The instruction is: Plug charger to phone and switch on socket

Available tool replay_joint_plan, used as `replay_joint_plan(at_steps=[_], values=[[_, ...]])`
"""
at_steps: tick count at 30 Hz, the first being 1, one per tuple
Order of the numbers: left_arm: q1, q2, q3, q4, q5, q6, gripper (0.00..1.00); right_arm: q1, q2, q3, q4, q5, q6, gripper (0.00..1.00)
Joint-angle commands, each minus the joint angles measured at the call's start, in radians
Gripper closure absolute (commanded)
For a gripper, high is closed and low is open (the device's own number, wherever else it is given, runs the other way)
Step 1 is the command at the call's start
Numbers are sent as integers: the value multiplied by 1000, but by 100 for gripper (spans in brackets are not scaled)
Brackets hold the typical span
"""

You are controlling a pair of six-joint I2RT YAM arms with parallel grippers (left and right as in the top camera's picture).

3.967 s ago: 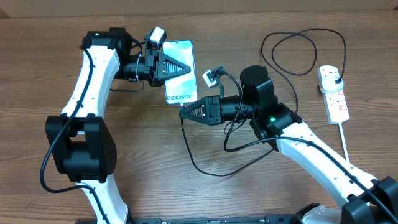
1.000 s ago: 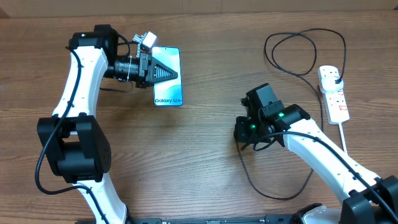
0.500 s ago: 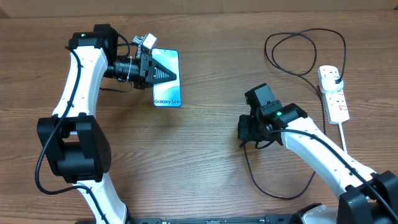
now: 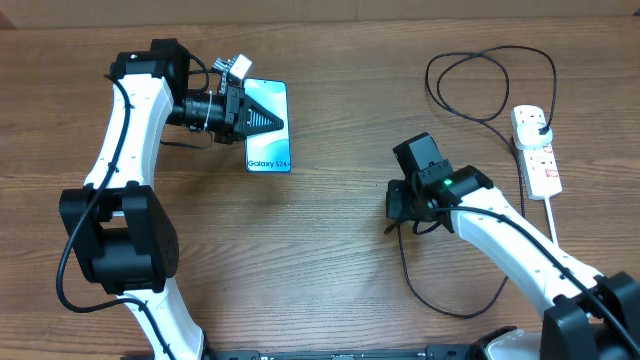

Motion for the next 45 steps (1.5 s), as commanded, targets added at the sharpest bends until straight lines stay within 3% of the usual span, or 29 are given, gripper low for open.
replay_joint_plan(at_steps=[1, 6, 9, 13, 25, 28, 38, 42, 45], values=[[-7, -41, 1, 3, 22, -11, 96, -3, 70, 10, 19, 45, 20, 96], [-7, -41, 1, 3, 22, -11, 96, -3, 208, 10, 50, 45, 38, 96], [-7, -41, 1, 3, 22, -15, 96, -3, 266, 10, 51, 45, 49, 84], [-7, -41, 1, 3, 22, -18, 96, -3, 294, 10, 47, 45, 49, 76], [-7, -41, 1, 7, 22, -18, 96, -2, 294, 10, 7, 15, 47, 86], [-7, -41, 1, 7, 22, -18, 96, -2, 294, 10, 3, 15, 44, 93], [-7, -41, 1, 8, 22, -18, 96, -2, 294, 10, -23, 15, 45, 89], [-7, -41, 1, 7, 22, -18, 96, -2, 294, 10, -19, 15, 45, 96], [-7, -41, 1, 7, 22, -18, 96, -2, 294, 10, -19, 10, 45, 96]])
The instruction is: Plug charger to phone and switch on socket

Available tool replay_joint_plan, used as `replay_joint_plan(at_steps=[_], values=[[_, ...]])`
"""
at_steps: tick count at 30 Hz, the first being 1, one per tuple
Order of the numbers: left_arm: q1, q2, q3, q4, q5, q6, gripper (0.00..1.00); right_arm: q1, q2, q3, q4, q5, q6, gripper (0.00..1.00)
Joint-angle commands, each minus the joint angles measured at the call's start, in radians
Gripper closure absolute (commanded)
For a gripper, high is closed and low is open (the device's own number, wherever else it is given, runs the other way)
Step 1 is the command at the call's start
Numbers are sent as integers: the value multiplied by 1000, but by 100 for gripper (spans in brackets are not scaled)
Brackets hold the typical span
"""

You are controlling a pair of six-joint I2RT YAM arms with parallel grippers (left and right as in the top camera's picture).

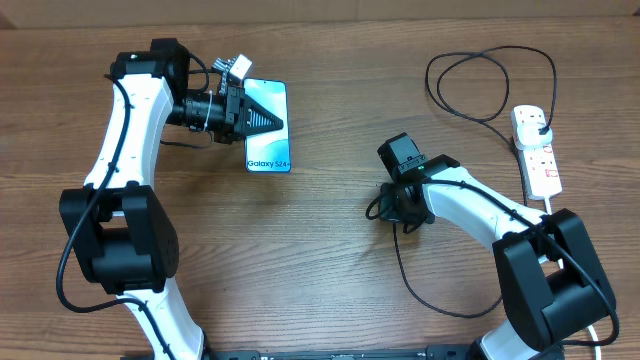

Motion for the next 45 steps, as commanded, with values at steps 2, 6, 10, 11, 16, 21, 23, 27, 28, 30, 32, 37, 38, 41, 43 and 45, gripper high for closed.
replay_joint_plan(at_steps=[2, 6, 10, 11, 16, 21, 23, 27, 28, 30, 32, 37, 38, 41, 43, 45], values=[[-7, -41, 1, 1, 28, -14, 96, -2, 49, -34, -20, -13, -3, 96], [-7, -41, 1, 0, 28, -14, 95, -2, 49, -34, -19, -28, -4, 96], [-7, -41, 1, 0, 28, -14, 96, -2, 49, -34, -18, -28, -4, 96], [-7, -41, 1, 0, 28, -14, 96, -2, 49, -34, -18, -28, -4, 96], [-7, -41, 1, 4, 28, -14, 96, -2, 49, -34, -21, -28, -8, 96], [-7, -41, 1, 7, 32, -14, 96, -2, 41, -27, -27, -29, -8, 96], [-7, -41, 1, 6, 48, -14, 96, -2, 18, -13, -45, -42, -13, 96], [-7, -41, 1, 8, 128, -6, 96, -2, -105, 4, -48, -207, -116, 96], [-7, -41, 1, 8, 163, 6, 96, -2, -152, 4, -42, -270, -149, 96], [-7, -41, 1, 7, 230, 37, 95, -2, -247, 4, -26, -404, -210, 96], [-7, -41, 1, 6, 270, 56, 96, -2, -331, 4, -8, -533, -264, 96], [-19, -41, 1, -13, 366, 111, 95, -2, -489, 4, 56, -760, -293, 96], [-22, -41, 1, -13, 395, 119, 96, -2, -503, 4, 71, -793, -293, 96], [-37, -41, 1, -11, 411, 135, 95, -2, -508, 2, 132, -925, -292, 96], [-55, -41, 1, -18, 411, 169, 96, -1, -495, -2, 185, -995, -287, 96], [-73, -41, 1, -18, 411, 171, 96, -1, -478, -8, 234, -1023, -264, 96]])
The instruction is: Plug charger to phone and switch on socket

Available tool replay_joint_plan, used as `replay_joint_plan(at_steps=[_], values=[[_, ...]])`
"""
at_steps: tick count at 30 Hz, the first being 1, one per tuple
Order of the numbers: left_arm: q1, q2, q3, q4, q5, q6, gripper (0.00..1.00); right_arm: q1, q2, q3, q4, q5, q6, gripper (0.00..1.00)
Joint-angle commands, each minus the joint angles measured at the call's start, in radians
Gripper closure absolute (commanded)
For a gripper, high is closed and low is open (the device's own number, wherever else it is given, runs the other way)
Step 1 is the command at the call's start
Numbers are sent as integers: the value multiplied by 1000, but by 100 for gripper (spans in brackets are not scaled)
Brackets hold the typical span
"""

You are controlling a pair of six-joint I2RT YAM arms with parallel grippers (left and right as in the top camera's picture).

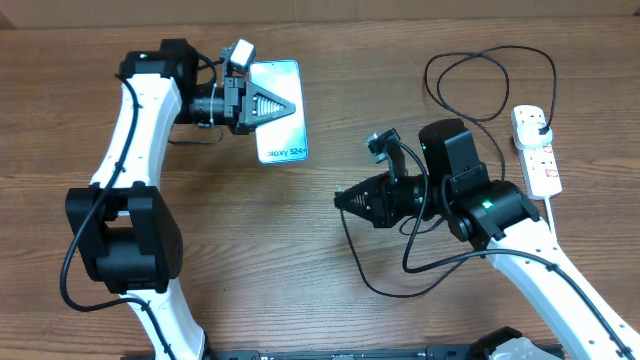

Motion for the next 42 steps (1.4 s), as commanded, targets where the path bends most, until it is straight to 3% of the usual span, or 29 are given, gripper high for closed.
replay_joint_plan(at_steps=[1, 8, 22, 42], values=[[-39, -41, 1, -3, 84, 63, 95, 0, 30, -9, 76, -161, 23, 96], [-45, -41, 1, -5, 84, 60, 96, 0, 93, -41, 226, -270, 42, 96], [-45, -41, 1, -20, 84, -100, 96, 33, 185, -40, 526, -328, 219, 96], [-57, -41, 1, -16, 84, -196, 96, 42, 195, -40, 615, -269, 332, 96]])
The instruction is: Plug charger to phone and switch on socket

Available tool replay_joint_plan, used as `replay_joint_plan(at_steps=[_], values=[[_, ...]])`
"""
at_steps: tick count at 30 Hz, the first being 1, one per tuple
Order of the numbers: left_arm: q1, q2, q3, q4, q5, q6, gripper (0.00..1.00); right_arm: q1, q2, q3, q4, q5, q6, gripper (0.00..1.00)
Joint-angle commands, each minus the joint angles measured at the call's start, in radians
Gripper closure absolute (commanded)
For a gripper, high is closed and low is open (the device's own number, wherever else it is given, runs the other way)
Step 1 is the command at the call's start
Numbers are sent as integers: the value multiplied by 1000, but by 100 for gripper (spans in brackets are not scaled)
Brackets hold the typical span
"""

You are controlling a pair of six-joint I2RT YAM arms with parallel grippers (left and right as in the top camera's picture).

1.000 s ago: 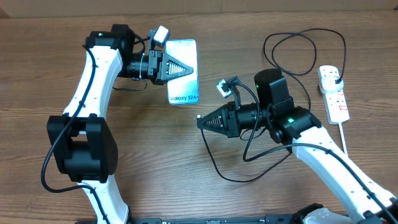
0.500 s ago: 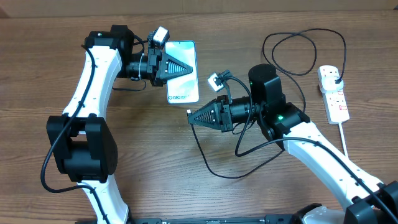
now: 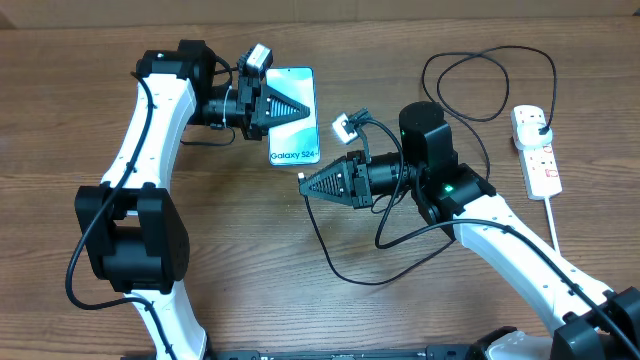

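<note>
The phone (image 3: 293, 135), marked Galaxy S24+, has its screen facing up at the upper middle. My left gripper (image 3: 310, 110) is shut on it from the left. My right gripper (image 3: 303, 184) points left and is shut on the end of the black charger cable (image 3: 340, 268). The cable's small plug tip (image 3: 301, 178) sits just below the phone's lower edge, a short gap away. The cable loops back to the charger (image 3: 531, 121) in the white socket strip (image 3: 541, 158) at the far right. The strip's switch is too small to read.
The cable makes a large loop (image 3: 480, 70) at the back right and another near the front under my right arm. The wooden table (image 3: 250, 280) carries nothing else in view.
My left gripper has brought the phone a little to the right. My right gripper has moved left with the cable end and now lies just under the phone's lower edge.
At first my left gripper was on the phone at the left, and my right gripper pointed down at the cable mid-table. It then shifted slightly left. Later the phone sat further right and the right gripper held the cable end level. Now the two nearly meet.
</note>
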Motion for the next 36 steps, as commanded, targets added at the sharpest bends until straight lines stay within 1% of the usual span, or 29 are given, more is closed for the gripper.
replay_joint_plan(at_steps=[1, 10, 14, 26, 36], values=[[-11, -41, 1, 1, 52, -52, 95, 6, 7, 0, 4, 40, 48, 96], [-42, -41, 1, 53, 53, -69, 95, 10, 7, 0, 11, 50, 48, 96], [-42, -41, 1, 78, 53, -69, 95, 10, 7, 0, 11, 91, 70, 96], [-42, -41, 1, 95, 53, -39, 96, 8, 7, 0, 31, 101, 76, 96], [-42, -41, 1, 102, 53, -38, 96, 1, 8, 0, 41, 152, 153, 96]])
